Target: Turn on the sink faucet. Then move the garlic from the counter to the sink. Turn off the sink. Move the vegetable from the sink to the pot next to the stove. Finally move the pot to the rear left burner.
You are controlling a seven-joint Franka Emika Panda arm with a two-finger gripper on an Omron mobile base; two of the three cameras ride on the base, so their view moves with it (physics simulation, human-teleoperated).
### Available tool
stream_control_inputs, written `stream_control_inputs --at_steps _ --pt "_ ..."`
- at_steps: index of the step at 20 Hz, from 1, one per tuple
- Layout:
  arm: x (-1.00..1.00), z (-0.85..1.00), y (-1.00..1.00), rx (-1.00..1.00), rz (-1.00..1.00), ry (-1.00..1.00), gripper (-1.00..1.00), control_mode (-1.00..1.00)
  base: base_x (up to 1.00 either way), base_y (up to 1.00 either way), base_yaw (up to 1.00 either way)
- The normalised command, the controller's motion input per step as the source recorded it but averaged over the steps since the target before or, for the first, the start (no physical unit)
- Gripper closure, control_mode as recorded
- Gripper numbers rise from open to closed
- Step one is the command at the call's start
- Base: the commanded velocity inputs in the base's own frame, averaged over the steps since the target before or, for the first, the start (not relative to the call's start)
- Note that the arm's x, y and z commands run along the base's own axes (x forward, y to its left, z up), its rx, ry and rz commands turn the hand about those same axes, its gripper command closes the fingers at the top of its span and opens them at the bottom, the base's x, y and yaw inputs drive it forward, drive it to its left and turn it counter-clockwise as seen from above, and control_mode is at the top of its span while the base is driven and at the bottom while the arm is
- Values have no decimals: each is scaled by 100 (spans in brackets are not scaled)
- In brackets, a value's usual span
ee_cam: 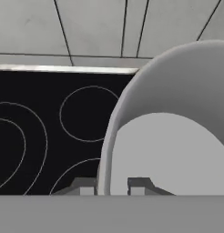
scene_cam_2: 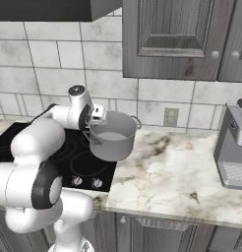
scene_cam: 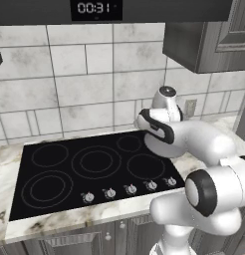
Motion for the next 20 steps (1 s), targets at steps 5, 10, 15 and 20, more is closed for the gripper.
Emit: stream_control_inputs --at_steps 5,10,15,20 --pt "6 5 100 -4 33 0 100 -100 0 0 0" --pt "7 0 100 -5 34 0 100 -100 0 0 0" --pt "2 3 100 -6 31 0 100 -100 0 0 0" --pt "0 3 100 -10 27 0 100 -100 0 0 0"
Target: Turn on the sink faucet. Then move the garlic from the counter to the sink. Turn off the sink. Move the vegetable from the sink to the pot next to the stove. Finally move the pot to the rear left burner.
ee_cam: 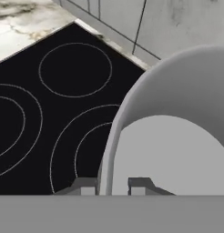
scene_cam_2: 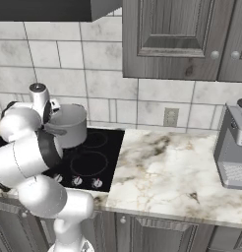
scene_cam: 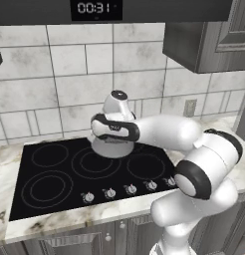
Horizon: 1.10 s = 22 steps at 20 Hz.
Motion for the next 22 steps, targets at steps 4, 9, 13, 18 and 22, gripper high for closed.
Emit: stream_control_inputs --at_steps 4,9,13,18,22 --pt "0 4 100 -11 23 0 100 -100 0 0 0" --pt "0 0 100 -17 19 0 100 -100 0 0 0" --pt "0 0 100 -15 16 0 100 -100 0 0 0" --pt "1 0 99 -9 15 0 100 -100 0 0 0" --pt "14 -1 60 0 8 0 100 -100 0 0 0"
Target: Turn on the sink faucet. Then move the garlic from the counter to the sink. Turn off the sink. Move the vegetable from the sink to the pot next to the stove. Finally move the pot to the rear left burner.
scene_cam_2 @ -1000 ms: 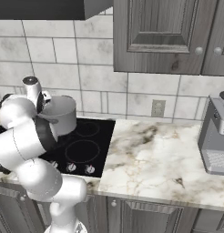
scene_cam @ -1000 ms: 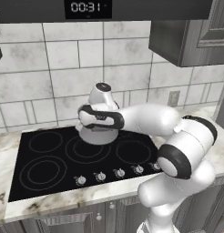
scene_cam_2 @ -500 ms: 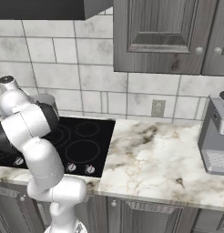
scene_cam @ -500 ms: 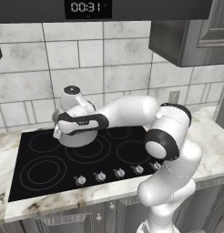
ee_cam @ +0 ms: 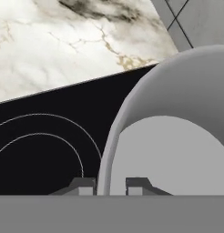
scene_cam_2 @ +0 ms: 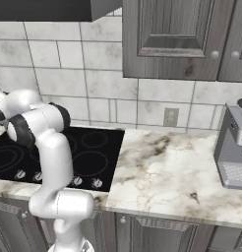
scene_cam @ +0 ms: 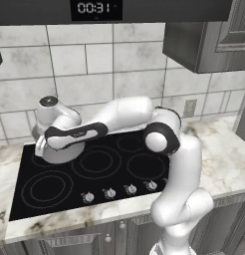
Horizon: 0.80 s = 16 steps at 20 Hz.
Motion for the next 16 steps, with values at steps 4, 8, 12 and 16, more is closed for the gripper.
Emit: stream_control_inputs --at_steps 4,8,12,16 --pt "11 -20 16 0 4 0 100 -100 0 0 0" --pt "3 -37 16 0 4 -4 100 -100 0 0 0" --pt "0 -43 3 0 4 -11 100 -100 0 0 0" --pt "0 -31 0 3 4 -15 100 -100 0 0 0"
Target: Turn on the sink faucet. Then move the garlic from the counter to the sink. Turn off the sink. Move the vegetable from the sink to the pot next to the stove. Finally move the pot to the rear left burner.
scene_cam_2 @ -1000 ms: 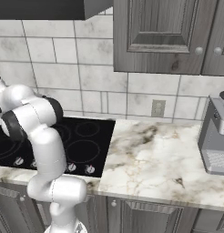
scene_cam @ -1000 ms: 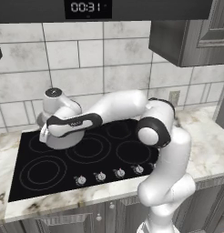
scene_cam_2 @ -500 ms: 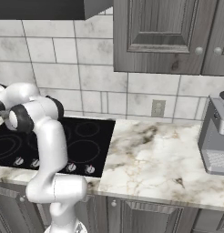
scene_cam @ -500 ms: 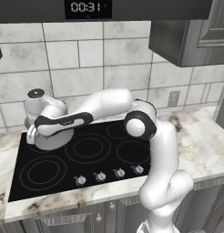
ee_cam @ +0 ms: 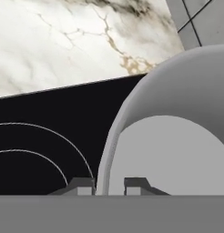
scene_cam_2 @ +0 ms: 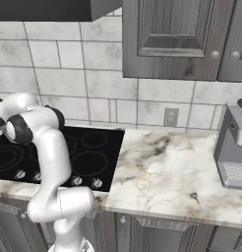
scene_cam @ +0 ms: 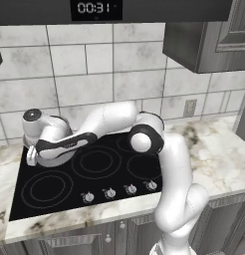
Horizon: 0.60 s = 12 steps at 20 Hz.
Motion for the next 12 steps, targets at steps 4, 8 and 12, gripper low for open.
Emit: stream_control_inputs --at_steps 4,8,12 --pt "0 -10 0 10 6 -6 100 -100 0 0 0" --pt "0 0 0 18 6 0 100 -100 0 0 0" --pt "9 0 0 13 4 1 100 -100 0 0 0"
